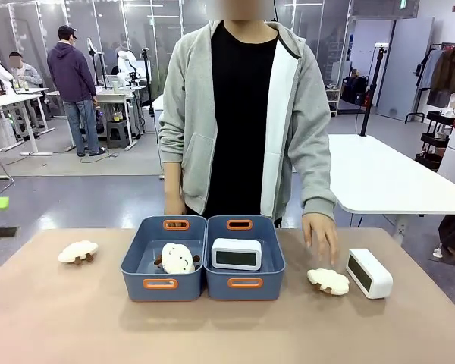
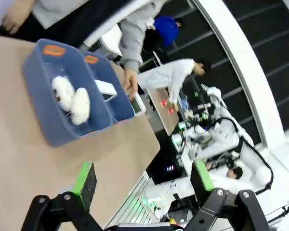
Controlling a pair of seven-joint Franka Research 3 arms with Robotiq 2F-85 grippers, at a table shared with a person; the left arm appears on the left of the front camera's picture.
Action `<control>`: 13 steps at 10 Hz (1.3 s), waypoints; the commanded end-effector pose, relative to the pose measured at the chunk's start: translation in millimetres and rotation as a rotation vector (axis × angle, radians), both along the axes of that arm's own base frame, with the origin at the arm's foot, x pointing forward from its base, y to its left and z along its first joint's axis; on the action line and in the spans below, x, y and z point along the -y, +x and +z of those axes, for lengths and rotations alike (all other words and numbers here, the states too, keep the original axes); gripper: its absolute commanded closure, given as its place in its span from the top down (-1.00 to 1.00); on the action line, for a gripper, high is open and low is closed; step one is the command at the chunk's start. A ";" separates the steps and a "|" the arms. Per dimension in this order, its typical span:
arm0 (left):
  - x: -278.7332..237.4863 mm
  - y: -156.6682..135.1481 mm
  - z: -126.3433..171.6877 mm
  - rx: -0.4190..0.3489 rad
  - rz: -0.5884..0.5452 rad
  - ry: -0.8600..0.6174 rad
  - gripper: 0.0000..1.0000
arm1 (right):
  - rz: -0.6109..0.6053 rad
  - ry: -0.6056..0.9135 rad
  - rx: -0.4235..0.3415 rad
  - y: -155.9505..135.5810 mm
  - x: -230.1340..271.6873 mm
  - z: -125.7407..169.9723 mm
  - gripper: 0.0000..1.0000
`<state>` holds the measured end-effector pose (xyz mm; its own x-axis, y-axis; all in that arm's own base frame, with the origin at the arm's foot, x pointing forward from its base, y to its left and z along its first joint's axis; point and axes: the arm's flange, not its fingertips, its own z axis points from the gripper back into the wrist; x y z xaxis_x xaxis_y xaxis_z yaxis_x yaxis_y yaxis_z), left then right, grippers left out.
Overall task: Sort the digital clocks into the basket.
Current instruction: Pick up the Digital clock from the table and place it into the empty Plastic storage basket.
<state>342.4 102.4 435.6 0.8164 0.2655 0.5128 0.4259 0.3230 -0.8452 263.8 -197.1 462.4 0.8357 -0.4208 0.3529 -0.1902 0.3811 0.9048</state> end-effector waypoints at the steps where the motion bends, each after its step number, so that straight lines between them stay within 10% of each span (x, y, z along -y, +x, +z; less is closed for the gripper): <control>1: -14.7 -37.9 -5.2 -0.010 0.115 0.009 1.00 | 0.001 0.001 0.020 -0.1 1.5 1.0 1.00; 13: -24.5 -13.0 -4.9 -0.008 0.068 -0.008 1.00 | 0.001 0.001 0.020 -0.1 1.5 1.0 1.00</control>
